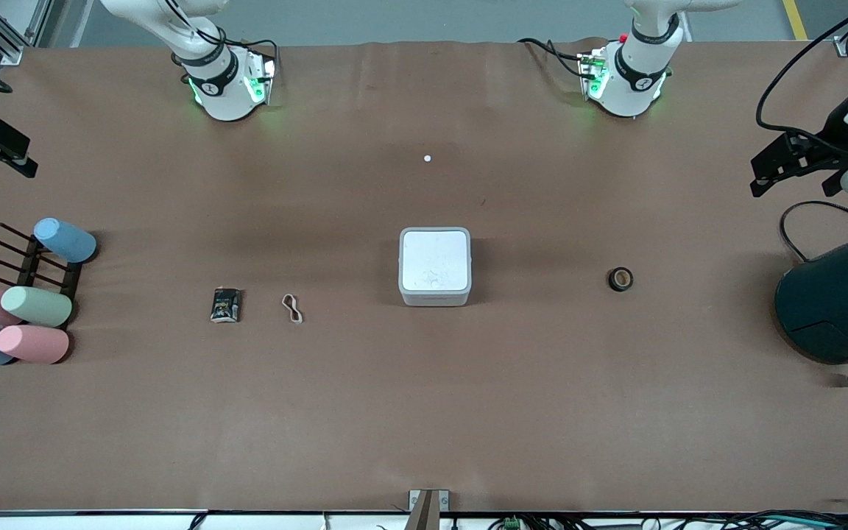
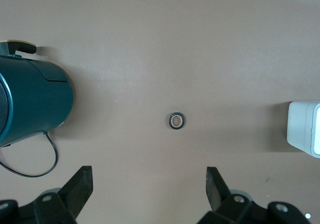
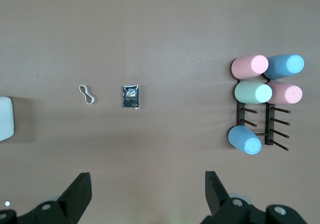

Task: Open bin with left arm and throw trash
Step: 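Reach the right gripper to the black packet while the left gripper reaches the bin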

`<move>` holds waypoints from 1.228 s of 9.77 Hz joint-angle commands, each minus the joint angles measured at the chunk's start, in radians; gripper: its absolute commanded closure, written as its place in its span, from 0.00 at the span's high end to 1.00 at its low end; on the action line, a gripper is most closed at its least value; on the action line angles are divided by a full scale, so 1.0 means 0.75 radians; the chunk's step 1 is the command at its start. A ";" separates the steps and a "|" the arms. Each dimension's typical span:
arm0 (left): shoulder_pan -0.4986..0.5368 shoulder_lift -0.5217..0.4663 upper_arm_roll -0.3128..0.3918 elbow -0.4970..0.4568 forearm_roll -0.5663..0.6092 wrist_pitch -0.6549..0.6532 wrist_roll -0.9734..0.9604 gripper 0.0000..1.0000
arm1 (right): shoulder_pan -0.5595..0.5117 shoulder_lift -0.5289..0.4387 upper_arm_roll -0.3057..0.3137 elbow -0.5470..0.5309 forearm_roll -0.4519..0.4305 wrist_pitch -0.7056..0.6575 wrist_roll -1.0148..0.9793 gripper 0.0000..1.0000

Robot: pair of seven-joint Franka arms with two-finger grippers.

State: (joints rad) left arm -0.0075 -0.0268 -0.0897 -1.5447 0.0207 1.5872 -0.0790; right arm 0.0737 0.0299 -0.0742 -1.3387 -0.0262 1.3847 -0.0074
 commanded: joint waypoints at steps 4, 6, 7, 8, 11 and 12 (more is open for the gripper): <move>-0.041 0.036 -0.060 -0.004 -0.019 -0.145 -0.015 1.00 | 0.008 0.003 -0.005 -0.080 0.014 0.019 -0.011 1.00; -0.076 0.162 -0.223 -0.004 -0.074 -0.122 -0.021 0.52 | 0.030 0.021 -0.003 -0.265 0.057 0.220 -0.011 1.00; -0.110 0.276 -0.307 0.004 -0.091 -0.045 -0.040 0.24 | 0.057 0.068 -0.003 -0.378 0.061 0.404 -0.011 1.00; -0.180 0.401 -0.334 0.022 -0.083 0.108 -0.080 0.13 | 0.075 0.176 -0.001 -0.420 0.064 0.533 -0.009 1.00; -0.453 0.732 -0.322 0.084 0.021 0.635 -0.221 0.00 | 0.082 0.483 0.001 -0.420 0.196 0.722 -0.013 1.00; -0.479 0.812 -0.324 0.084 0.064 0.758 -0.341 0.00 | 0.098 0.557 0.003 -0.444 0.199 0.765 -0.017 1.00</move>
State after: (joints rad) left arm -0.3379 0.5133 -0.3370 -1.5399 0.0227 2.0978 -0.2581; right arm 0.1368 0.3938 -0.0712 -1.6739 0.0995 1.9371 -0.0107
